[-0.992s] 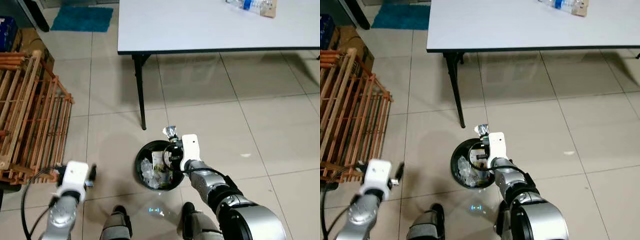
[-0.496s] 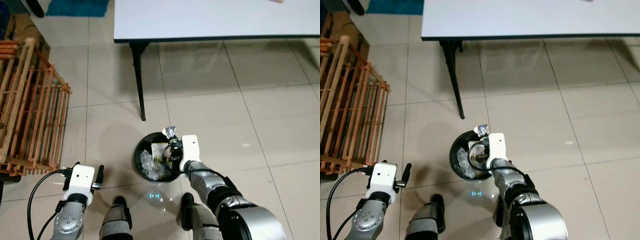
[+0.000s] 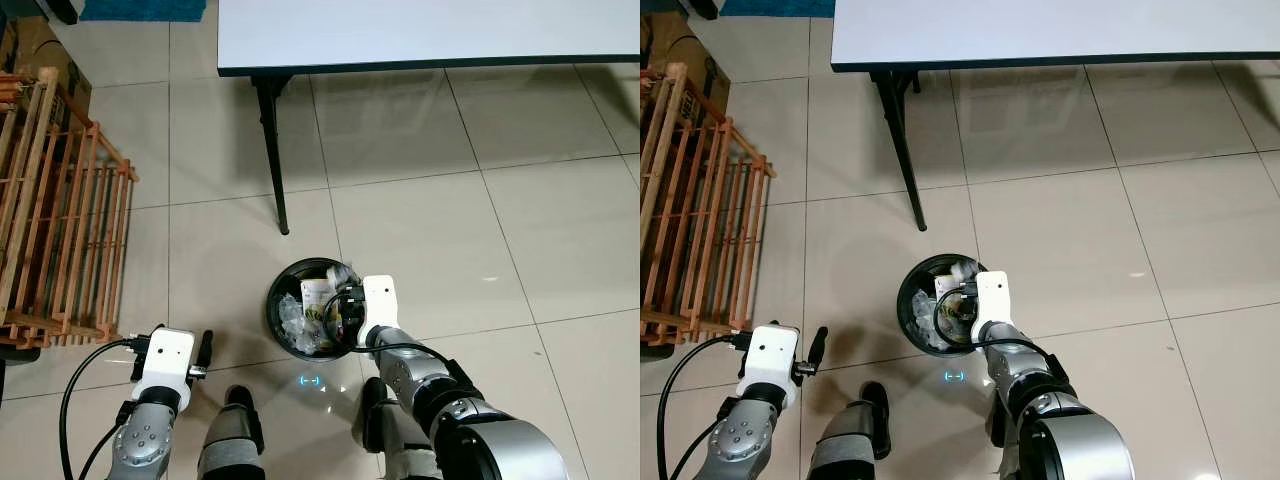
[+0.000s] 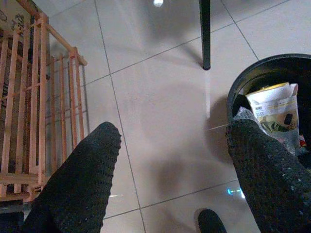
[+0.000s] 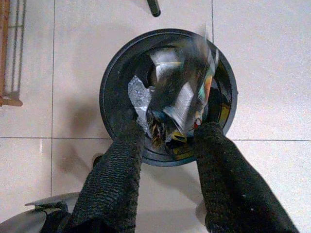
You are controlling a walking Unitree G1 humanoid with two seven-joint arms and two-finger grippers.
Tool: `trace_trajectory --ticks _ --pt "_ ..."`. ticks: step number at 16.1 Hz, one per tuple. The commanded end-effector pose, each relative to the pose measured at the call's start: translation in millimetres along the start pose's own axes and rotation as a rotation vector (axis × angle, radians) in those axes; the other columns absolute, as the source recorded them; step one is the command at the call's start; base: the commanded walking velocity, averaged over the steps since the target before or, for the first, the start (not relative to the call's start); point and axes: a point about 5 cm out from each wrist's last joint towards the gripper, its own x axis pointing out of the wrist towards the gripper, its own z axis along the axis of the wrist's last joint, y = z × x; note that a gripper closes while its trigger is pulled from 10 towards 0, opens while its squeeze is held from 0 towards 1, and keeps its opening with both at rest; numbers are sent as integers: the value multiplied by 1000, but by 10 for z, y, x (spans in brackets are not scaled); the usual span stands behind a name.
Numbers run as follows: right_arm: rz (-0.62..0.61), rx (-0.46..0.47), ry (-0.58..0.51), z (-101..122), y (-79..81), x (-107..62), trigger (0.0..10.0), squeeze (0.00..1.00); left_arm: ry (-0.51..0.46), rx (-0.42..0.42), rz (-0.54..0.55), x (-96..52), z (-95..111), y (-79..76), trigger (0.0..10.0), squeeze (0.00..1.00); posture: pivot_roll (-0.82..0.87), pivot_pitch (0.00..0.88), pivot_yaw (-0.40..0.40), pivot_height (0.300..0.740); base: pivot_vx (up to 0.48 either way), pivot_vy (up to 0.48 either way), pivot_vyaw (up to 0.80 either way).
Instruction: Picking trash to rubbish bin
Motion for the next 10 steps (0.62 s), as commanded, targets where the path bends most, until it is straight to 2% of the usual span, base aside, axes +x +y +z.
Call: trace_trajectory --ticks 1,3,4,5,8,10 --pt "12 25 36 -132 39 -15 10000 1000 46 2 -11 -56 -90 -31 10000 0 160 426 -12 740 0 0 0" --pt "11 15 35 -126 39 -14 10000 1000 47 0 -11 -46 -74 -42 10000 0 160 426 -12 740 0 0 0" --pt "1 -1 33 -118 32 -13 10000 831 47 0 -12 -45 -74 -43 10000 0 158 426 -9 740 0 0 0" --pt "-16 -3 31 -103 8 -12 10000 0 48 0 -13 -39 -70 -45 10000 0 158 425 -10 740 0 0 0" --pt "-33 7 5 -29 -47 -8 10000 0 46 -2 -16 24 -50 -70 10000 0 142 410 -10 740 0 0 0" --pt "-74 5 -59 108 -167 -12 10000 0 27 -12 -21 103 9 -107 10000 0 125 377 -14 740 0 0 0"
